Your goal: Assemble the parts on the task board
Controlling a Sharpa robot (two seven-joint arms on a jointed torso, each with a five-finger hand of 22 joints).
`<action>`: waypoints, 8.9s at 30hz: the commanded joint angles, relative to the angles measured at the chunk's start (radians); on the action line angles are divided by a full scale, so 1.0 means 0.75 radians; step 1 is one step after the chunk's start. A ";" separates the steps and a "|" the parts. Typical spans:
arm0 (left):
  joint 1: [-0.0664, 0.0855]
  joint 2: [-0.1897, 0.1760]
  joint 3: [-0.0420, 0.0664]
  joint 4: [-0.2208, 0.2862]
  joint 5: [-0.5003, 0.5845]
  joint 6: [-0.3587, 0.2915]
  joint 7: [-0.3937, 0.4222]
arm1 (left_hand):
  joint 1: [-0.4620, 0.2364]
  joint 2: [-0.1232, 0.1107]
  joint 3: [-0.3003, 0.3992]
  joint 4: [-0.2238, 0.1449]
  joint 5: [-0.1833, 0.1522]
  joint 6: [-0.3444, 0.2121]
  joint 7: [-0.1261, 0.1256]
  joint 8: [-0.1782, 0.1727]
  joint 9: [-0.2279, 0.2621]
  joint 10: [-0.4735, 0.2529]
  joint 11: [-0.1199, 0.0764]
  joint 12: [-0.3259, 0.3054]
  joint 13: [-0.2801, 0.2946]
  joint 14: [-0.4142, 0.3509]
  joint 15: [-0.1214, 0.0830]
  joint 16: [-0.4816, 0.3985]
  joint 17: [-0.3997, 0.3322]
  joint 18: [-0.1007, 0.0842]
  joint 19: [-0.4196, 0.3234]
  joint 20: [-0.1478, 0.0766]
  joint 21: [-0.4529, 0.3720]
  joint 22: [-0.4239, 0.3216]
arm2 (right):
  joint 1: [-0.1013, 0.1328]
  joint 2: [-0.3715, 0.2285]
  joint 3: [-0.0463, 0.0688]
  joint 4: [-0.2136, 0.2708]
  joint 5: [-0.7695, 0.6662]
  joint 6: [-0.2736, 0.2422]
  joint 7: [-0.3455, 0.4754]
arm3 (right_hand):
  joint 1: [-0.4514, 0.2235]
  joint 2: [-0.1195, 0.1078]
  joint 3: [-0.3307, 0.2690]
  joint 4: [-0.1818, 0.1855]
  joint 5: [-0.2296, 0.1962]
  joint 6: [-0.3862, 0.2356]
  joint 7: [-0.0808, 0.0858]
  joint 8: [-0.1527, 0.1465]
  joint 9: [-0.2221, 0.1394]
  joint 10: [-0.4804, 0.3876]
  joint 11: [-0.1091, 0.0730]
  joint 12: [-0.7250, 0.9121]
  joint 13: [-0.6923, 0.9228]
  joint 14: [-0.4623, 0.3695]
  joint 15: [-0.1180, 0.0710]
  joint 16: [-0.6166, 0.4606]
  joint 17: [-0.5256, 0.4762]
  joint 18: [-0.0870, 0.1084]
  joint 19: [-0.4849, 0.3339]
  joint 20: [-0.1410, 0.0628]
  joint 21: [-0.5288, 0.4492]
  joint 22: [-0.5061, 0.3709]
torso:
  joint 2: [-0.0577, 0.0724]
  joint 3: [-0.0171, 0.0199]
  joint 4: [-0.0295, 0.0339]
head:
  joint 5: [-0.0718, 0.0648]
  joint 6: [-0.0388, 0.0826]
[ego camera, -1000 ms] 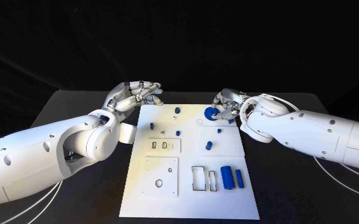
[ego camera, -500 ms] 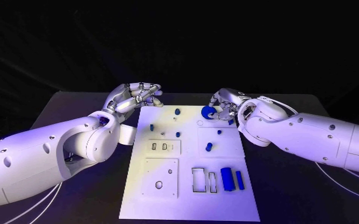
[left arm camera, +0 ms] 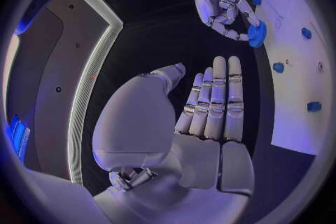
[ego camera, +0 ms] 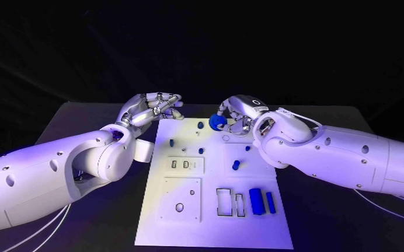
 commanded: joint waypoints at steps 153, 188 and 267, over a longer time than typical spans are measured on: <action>0.001 0.009 0.003 -0.105 0.002 0.047 -0.013 | 0.009 0.009 0.012 -0.002 0.005 -0.021 0.008 -0.018 0.008 -0.017 0.012 -0.015 0.002 -0.025 0.003 0.010 0.024 0.004 -0.016 0.002 0.012 0.001 | -0.089 -0.306 -0.016 -0.170 0.561 0.172 0.499 | -0.023 -0.051 0.039 -0.136 0.000 -0.079 0.049 -0.220 -0.009 -0.008 0.047 -0.089 0.166 0.114 0.034 -0.007 0.249 0.014 -0.074 0.041 -0.130 -0.062 | -0.028 0.0259 -0.0354 | 0.002 -0.023; 0.002 0.009 0.003 -0.107 0.002 0.047 -0.015 | 0.010 0.011 0.014 -0.002 0.005 -0.020 0.008 -0.018 0.010 -0.017 0.012 -0.014 0.003 -0.027 0.003 0.011 0.026 0.004 -0.017 0.002 0.013 0.002 | -0.121 -0.260 -0.016 -0.199 0.561 0.160 0.483 | -0.047 -0.007 0.116 -0.158 0.001 0.047 0.024 -0.181 0.002 0.020 0.025 -0.059 0.195 0.118 0.015 -0.002 0.263 0.010 -0.055 0.026 -0.113 -0.036 | -0.028 0.0282 -0.0378 | -0.003 -0.043; 0.002 0.049 0.003 -0.167 0.002 0.056 -0.010 | 0.034 0.017 0.028 -0.023 0.007 -0.019 0.008 -0.018 0.015 -0.018 0.011 -0.013 0.004 -0.032 0.001 0.012 0.036 0.005 -0.020 0.000 0.021 0.005 | -0.183 0.168 -0.036 0.053 0.117 0.082 0.152 | -0.092 0.036 0.193 -0.190 -0.001 0.113 -0.016 -0.123 0.029 0.023 -0.011 -0.061 0.196 0.122 -0.017 0.003 0.278 0.003 -0.035 -0.006 -0.093 -0.002 | -0.046 0.0202 -0.0306 | 0.073 -0.066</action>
